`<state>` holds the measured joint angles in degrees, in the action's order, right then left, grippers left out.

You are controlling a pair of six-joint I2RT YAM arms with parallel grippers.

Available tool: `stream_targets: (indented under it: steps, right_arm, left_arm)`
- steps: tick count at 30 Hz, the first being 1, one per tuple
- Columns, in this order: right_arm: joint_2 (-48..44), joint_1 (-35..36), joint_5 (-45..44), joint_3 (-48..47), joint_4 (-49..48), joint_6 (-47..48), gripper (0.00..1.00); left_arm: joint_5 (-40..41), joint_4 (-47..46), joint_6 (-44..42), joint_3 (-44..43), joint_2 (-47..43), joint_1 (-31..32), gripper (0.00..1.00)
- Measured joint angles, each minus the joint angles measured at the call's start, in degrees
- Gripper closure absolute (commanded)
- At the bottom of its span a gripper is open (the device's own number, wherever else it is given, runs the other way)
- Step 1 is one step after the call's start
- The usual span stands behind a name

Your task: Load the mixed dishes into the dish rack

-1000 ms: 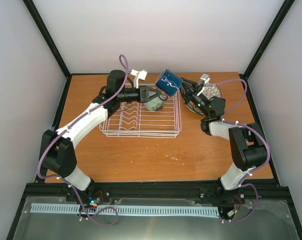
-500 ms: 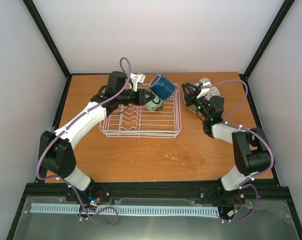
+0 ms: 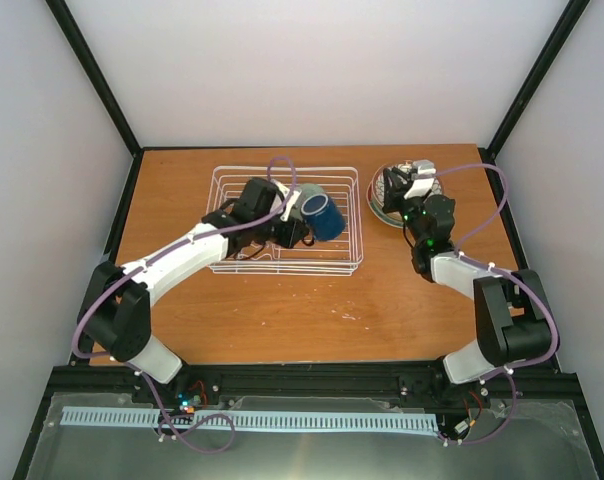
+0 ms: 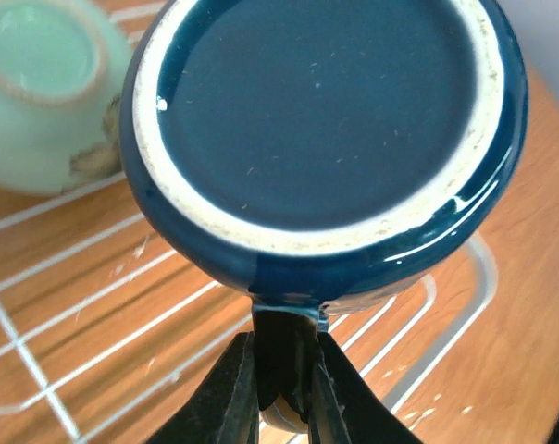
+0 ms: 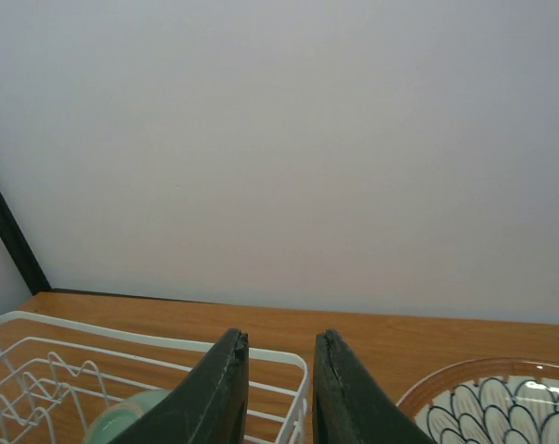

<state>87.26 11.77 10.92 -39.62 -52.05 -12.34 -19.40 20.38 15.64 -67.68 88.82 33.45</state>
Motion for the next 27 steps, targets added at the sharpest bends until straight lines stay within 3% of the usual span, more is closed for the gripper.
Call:
stream_targets:
  steps: [11,27]
  right_arm:
    - [-5.7,-0.17,-3.5,2.54,2.29,1.16,0.81]
    - [-6.05,-0.17,-4.09,2.84,2.6,1.84,0.82]
  left_arm:
    - [13.81,-0.85,-3.06,5.51,1.36,2.99,0.99]
    - [17.7,-4.61,-4.7,5.49,7.58,6.88,0.99]
